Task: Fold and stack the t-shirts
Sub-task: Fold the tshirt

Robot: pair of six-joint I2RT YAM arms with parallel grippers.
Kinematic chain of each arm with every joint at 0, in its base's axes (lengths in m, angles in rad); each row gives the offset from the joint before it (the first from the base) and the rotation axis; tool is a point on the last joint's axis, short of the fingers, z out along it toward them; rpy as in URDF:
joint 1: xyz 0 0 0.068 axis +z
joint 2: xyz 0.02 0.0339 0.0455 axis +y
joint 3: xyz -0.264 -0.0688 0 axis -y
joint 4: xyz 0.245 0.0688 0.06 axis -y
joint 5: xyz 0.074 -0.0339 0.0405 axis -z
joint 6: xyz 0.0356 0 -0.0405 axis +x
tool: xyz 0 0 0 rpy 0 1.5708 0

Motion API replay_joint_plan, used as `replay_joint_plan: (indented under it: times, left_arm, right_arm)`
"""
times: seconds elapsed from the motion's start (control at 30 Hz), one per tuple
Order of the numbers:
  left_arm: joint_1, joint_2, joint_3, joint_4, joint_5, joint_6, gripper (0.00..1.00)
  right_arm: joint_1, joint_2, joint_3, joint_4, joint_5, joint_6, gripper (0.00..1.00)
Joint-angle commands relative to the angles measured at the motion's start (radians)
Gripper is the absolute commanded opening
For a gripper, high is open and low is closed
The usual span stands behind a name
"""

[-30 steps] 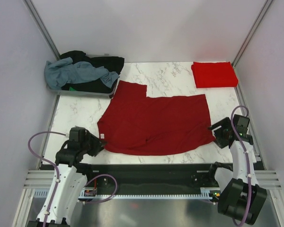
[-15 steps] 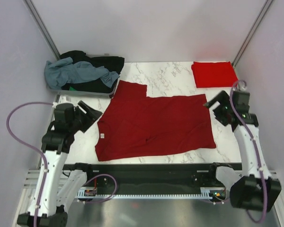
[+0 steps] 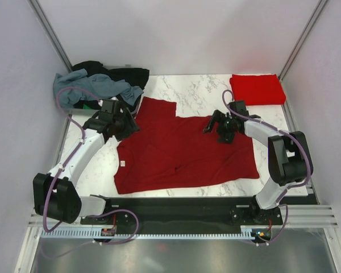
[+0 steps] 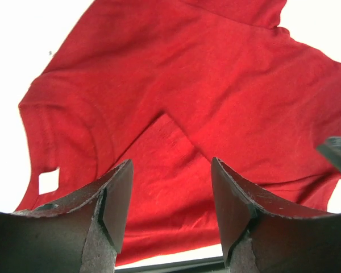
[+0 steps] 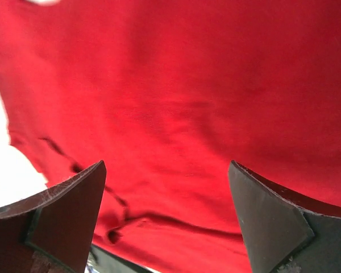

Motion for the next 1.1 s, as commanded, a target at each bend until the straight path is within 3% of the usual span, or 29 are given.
replay_joint_plan:
  times: [0.0, 0.1, 0.4, 0.57, 0.63, 0.77, 1.0, 1.07]
  left_arm:
    - [-0.032, 0.039, 0.046, 0.082, -0.053, 0.043, 0.63]
    - [-0.052, 0.074, 0.055, 0.091, -0.064, 0.043, 0.63]
    - [-0.084, 0.145, 0.092, 0.098, -0.087, 0.053, 0.63]
    - [-0.129, 0.272, 0.216, 0.105, -0.096, 0.101, 0.63]
    - [-0.147, 0.376, 0.329, 0.103, -0.117, 0.150, 0.63]
    - [-0.149, 0.596, 0.562, 0.077, -0.172, 0.240, 0.63]
    - [-0.138, 1.018, 1.097, -0.052, -0.240, 0.356, 0.64]
    - [-0.126, 1.079, 1.175, -0.067, -0.231, 0.353, 0.64]
  right_arm:
    - [-0.016, 0.021, -0.039, 0.060, -0.026, -0.047, 0.95]
    - [-0.047, 0.044, -0.101, 0.062, 0.000, -0.037, 0.98]
    - [-0.325, 0.075, -0.275, 0.031, 0.001, -0.067, 0.98]
    - [-0.337, 0.035, -0.263, -0.012, -0.006, -0.130, 0.98]
    - [-0.331, 0.026, -0.240, -0.026, -0.058, -0.151, 0.98]
    - [-0.296, -0.092, -0.194, -0.088, -0.016, -0.170, 0.98]
    - [-0.136, -0.293, -0.186, -0.082, -0.031, -0.130, 0.98]
    - [-0.101, -0.365, -0.198, -0.078, -0.038, -0.113, 0.98]
